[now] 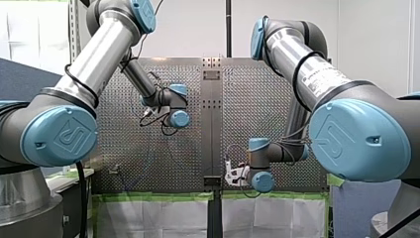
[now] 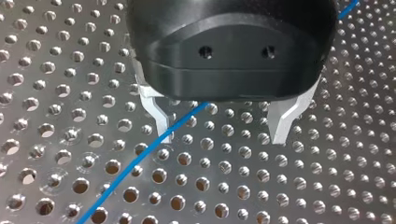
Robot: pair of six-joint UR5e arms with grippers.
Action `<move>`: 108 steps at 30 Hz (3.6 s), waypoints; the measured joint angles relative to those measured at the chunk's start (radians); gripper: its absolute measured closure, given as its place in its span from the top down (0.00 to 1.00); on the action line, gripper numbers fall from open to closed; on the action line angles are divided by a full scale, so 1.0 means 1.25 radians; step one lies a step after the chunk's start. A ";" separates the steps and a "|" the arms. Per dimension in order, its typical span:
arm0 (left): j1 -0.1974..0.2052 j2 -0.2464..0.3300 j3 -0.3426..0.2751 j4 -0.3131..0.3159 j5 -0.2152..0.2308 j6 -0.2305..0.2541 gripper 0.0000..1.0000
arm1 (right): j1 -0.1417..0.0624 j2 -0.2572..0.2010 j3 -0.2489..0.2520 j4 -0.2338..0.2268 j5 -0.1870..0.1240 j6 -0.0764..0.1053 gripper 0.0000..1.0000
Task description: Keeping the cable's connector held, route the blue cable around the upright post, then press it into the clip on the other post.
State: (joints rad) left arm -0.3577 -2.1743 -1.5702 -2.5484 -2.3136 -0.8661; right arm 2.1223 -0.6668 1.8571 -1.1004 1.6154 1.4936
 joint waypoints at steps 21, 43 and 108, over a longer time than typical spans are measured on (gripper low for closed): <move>-0.024 -0.046 0.000 -0.036 -0.016 -0.005 1.00 | 0.000 0.000 0.000 0.000 0.000 -0.001 0.00; -0.040 -0.084 0.000 -0.059 -0.032 -0.029 1.00 | 0.000 0.000 0.000 0.000 0.000 -0.001 0.00; -0.128 -0.275 0.000 -0.070 0.249 -0.347 1.00 | -0.001 0.000 0.000 0.016 -0.001 -0.029 0.00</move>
State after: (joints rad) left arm -0.5171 -2.5185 -1.5704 -2.6363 -2.0026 -1.3004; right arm 2.1213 -0.6669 1.8571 -1.0800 1.6144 1.4573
